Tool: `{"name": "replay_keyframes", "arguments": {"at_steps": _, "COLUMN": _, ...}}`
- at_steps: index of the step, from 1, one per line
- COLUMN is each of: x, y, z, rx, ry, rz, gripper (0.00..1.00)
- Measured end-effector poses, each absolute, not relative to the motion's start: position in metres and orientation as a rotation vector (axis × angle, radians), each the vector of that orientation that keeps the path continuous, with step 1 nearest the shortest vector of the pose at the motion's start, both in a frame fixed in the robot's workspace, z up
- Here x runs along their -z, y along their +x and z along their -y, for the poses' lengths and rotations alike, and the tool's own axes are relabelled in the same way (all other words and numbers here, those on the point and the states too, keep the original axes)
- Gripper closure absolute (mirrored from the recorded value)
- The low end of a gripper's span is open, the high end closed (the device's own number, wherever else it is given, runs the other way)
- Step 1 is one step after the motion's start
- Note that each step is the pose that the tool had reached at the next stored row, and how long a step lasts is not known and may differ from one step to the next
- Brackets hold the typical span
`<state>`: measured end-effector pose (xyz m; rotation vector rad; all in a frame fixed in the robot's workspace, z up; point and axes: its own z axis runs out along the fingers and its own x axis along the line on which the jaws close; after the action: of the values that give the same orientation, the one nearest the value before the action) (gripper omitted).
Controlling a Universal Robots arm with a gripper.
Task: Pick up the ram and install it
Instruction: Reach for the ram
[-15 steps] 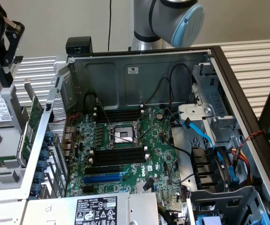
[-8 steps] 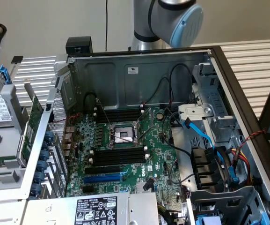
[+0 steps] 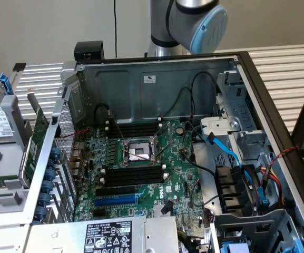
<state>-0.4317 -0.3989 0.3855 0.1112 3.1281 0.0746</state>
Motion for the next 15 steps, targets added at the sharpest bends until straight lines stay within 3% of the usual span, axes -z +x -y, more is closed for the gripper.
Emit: {"name": "replay_keyframes", "arguments": {"at_steps": 15, "x": -0.3839, "y": -0.4439, "z": 0.3985, "rx": -0.074, "ry": 0.112, "rz": -3.14, "gripper": 0.89}}
